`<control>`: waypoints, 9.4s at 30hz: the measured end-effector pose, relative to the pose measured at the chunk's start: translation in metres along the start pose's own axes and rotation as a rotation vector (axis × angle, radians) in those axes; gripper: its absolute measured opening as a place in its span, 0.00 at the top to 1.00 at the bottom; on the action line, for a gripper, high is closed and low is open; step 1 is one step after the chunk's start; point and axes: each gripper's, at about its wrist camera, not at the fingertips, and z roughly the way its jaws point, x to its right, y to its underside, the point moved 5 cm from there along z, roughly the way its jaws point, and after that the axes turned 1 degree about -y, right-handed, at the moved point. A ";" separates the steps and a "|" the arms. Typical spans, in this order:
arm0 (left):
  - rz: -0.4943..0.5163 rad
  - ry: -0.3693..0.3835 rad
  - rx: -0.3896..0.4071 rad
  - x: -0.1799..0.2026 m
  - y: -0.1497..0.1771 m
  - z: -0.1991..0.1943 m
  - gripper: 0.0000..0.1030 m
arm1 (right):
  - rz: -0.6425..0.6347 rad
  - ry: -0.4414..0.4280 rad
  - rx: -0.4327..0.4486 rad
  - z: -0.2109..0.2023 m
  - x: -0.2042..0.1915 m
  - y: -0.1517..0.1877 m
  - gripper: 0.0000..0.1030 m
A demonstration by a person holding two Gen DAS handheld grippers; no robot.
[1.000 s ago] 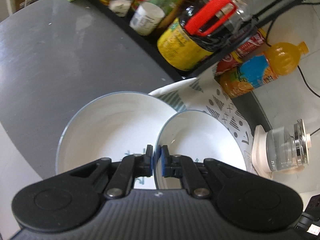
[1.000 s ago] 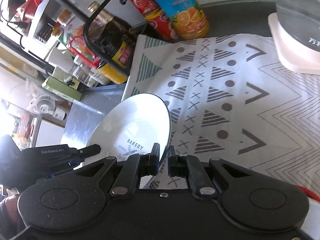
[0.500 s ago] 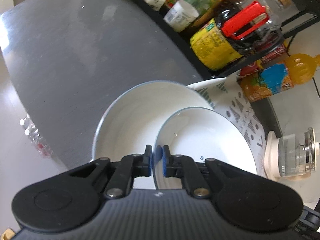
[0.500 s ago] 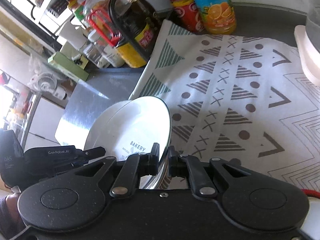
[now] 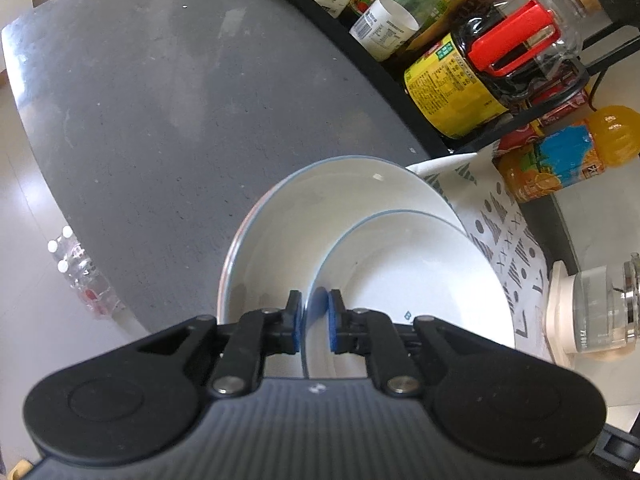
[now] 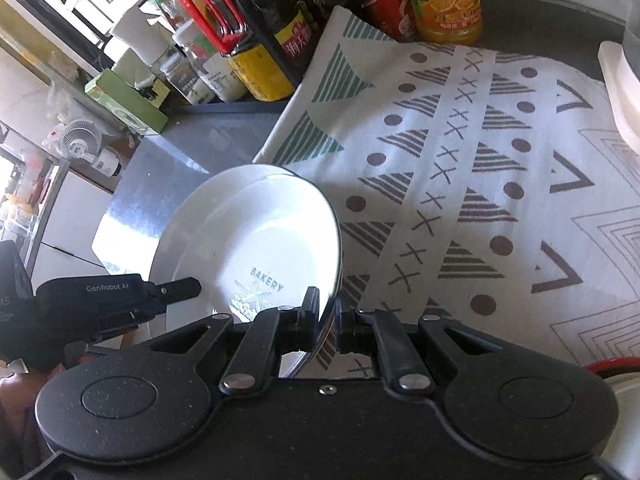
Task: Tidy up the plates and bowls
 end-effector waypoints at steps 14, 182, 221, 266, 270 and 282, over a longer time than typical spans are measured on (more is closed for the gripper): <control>0.039 -0.047 0.023 -0.005 -0.021 -0.003 0.89 | 0.060 0.016 0.001 0.003 -0.002 -0.001 0.73; 0.642 0.162 -0.387 0.047 -0.070 0.011 0.73 | 0.557 0.069 0.224 0.006 -0.036 0.035 0.62; 0.766 0.169 0.032 0.057 -0.038 -0.123 0.00 | 0.396 0.386 0.603 -0.171 -0.045 0.100 0.00; 0.998 0.241 0.263 -0.027 0.058 -0.247 0.00 | 0.283 0.608 0.691 -0.208 -0.148 0.230 0.00; 0.997 0.247 0.253 -0.034 0.062 -0.247 0.00 | 0.285 0.596 0.699 -0.207 -0.152 0.239 0.00; 1.003 0.245 0.267 -0.039 0.073 -0.256 0.00 | 0.276 0.553 0.682 -0.201 -0.160 0.247 0.00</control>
